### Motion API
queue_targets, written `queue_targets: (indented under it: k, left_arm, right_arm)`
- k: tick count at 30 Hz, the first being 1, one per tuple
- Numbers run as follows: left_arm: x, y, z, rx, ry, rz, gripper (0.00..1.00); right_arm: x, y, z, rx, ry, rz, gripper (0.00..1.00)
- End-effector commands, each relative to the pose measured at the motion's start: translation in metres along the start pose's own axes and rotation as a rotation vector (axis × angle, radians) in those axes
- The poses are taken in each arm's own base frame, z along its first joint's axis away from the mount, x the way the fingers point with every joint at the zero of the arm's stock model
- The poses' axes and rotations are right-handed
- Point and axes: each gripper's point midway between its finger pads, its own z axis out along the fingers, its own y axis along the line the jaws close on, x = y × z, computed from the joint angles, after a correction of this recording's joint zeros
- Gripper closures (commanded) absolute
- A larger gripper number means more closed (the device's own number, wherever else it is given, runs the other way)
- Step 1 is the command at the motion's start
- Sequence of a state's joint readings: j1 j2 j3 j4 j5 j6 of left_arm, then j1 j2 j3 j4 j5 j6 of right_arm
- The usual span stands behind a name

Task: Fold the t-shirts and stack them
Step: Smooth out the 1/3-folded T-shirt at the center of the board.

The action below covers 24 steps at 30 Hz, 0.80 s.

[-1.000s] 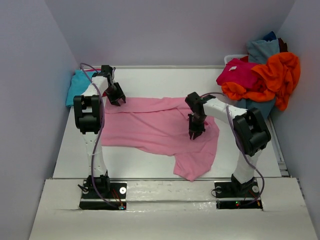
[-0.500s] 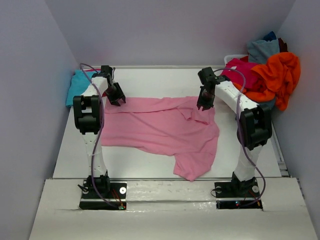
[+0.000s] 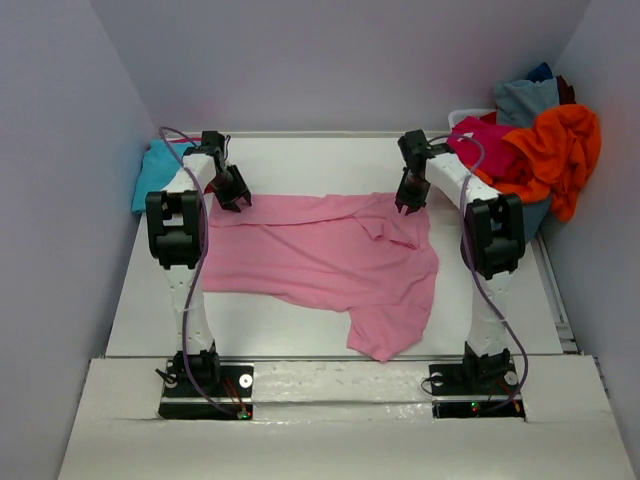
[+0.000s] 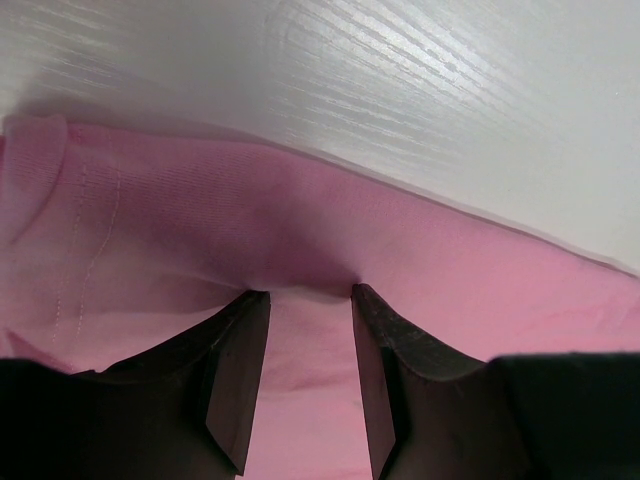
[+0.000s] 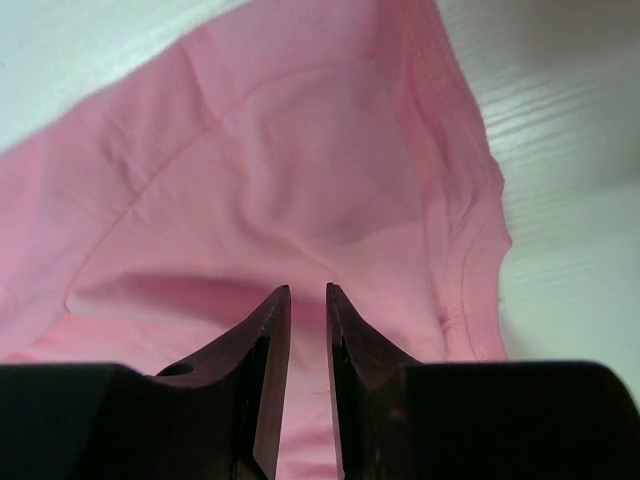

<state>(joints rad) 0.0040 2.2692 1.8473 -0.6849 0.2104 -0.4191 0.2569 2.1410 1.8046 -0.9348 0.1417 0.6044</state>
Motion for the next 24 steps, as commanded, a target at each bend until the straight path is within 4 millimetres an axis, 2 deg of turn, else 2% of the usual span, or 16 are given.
queue_targets:
  k: [1,11,16,17,24]
  left_arm:
    - [0.003,0.024,0.008,-0.059,0.010,0.003,0.49]
    - [0.001,0.022,0.010,-0.055,0.012,0.001,0.49]
    - [-0.001,0.021,0.013,-0.054,0.013,0.001,0.48]
    - [-0.001,0.021,0.012,-0.054,0.013,0.001,0.49]
    - [-0.012,0.017,0.013,-0.045,-0.012,0.005,0.48]
  right_arm:
    - [-0.022,-0.003,-0.001,-0.006,-0.025,0.049,0.73]
    - [-0.009,-0.002,0.032,0.004,0.075,0.037,0.73]
    - [-0.009,-0.010,0.050,0.059,0.098,0.043,0.73]
    - [-0.008,-0.017,0.057,0.082,0.116,0.051,0.73]
    - [-0.039,-0.027,0.068,0.130,0.053,0.086,0.72]
